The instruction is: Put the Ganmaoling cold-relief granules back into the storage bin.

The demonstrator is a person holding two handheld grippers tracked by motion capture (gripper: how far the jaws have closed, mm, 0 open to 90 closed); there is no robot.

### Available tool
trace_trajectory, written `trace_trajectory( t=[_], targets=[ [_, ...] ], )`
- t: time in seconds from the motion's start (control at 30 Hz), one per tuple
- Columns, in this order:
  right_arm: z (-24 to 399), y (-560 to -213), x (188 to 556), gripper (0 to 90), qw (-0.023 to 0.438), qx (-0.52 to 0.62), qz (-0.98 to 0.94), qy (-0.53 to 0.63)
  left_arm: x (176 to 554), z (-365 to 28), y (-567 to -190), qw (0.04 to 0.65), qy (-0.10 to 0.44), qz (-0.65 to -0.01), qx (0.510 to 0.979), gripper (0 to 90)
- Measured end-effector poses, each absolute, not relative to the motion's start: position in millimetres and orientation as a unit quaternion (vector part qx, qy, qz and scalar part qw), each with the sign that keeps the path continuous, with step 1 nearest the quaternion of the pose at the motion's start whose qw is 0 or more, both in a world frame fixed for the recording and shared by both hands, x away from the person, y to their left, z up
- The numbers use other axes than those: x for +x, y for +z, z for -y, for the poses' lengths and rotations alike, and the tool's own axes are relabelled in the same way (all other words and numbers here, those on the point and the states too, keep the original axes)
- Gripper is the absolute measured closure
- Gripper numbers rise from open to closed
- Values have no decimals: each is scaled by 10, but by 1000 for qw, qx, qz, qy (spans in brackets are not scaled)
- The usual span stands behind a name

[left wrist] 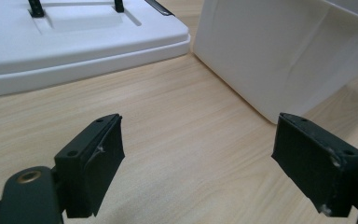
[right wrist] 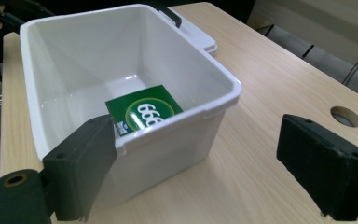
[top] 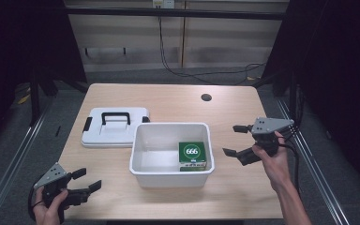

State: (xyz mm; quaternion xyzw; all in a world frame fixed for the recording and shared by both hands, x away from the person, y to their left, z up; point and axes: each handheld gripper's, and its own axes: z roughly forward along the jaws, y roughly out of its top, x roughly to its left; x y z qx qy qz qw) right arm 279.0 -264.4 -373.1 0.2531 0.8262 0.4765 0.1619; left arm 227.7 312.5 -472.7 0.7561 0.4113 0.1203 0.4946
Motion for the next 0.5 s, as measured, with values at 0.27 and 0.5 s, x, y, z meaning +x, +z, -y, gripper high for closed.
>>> trace_trajectory(
  t=[0.27,0.5],
  targets=[
    [2849,-3840,2604,104,176,286,-815,472,2277,-3114,-4722,496,121,-410,756,158],
    [3037,-4064,2424,104,176,316,-813,455,2279,-3124,-4724,496,121,-412,755,159]
  ],
)
